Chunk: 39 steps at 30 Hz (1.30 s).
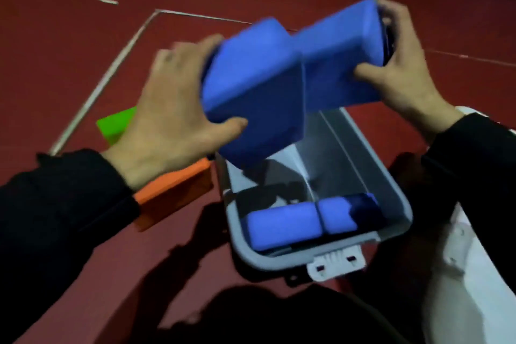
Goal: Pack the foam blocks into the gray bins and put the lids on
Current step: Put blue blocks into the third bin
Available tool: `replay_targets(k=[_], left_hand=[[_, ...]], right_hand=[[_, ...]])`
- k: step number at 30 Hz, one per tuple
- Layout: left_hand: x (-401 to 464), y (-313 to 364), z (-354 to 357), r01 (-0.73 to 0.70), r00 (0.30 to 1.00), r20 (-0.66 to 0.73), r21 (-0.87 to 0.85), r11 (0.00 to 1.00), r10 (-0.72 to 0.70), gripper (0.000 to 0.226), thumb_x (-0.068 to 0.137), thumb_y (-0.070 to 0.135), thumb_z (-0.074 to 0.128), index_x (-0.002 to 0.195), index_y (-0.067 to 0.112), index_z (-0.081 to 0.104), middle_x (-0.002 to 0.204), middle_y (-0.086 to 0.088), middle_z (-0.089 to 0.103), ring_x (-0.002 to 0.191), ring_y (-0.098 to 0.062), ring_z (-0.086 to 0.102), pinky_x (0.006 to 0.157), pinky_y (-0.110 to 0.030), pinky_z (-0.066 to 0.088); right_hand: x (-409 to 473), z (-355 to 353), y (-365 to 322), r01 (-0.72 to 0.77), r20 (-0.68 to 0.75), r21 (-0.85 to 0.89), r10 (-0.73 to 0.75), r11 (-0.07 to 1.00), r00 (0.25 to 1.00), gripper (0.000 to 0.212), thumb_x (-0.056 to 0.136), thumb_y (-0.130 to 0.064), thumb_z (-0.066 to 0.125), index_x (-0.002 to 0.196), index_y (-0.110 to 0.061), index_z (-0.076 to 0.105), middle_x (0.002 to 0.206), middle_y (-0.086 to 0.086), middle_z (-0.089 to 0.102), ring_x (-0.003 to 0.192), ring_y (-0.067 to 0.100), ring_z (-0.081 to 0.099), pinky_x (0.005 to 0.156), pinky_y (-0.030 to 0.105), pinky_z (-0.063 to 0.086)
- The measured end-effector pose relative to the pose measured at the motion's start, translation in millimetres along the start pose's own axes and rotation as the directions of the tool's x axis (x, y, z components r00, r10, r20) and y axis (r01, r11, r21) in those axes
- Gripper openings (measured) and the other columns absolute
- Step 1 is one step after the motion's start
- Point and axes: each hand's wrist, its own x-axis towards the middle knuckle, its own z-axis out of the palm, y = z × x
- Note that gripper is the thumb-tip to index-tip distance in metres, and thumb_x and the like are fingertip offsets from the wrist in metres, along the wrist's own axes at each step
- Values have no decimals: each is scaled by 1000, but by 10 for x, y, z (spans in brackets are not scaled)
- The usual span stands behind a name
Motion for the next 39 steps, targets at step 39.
replay_targets(k=[39], left_hand=[[-669,120,1821,-275,480,875,219,936,-64,136,61,101,37,157,26,-22,169,-7,-17,156,-35,-2,120,-65,13]], right_hand=[[-1160,337,1165,338,729,-548,239,765,642,95,75,-58,59,156,-25,20,140,2,43,124,26,46,106,46,35]])
